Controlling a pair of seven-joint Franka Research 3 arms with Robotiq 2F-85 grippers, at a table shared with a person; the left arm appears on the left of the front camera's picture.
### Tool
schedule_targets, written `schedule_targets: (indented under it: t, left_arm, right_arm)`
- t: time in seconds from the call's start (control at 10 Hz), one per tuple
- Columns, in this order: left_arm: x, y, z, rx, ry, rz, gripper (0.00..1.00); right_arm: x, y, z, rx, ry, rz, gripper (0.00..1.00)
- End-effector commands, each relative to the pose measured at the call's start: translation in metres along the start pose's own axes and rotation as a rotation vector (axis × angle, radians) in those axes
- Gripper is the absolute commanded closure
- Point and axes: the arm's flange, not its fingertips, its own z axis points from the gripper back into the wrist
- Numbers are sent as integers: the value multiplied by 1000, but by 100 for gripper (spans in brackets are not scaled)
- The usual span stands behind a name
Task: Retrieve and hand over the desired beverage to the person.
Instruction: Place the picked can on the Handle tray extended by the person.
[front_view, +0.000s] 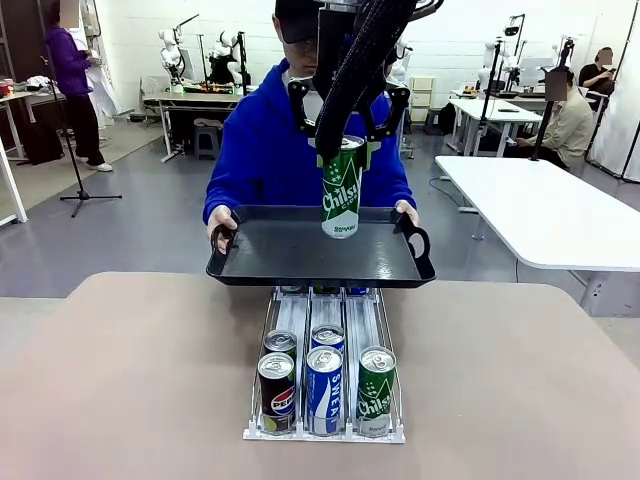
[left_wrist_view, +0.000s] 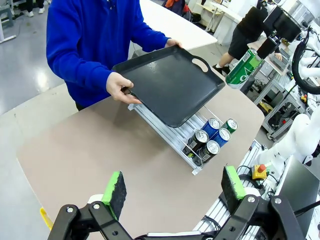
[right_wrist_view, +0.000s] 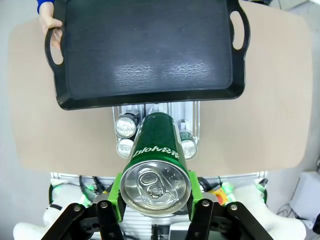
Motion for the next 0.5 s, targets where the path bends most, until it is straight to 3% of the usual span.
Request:
schedule_targets:
  t: [0.0,0.3,0.4]
  left_arm:
    - [0,1,1,-11,-11,-19,0]
    - [0,1,1,-11,-11,-19,0]
    - [0,1,1,-11,-11,-19,0]
  right_arm:
    - [-3,-3,2,3,-16,-2,100]
    - [-3,-3,2,3,-16,-2,100]
    - [0,0,0,0,0,0,43]
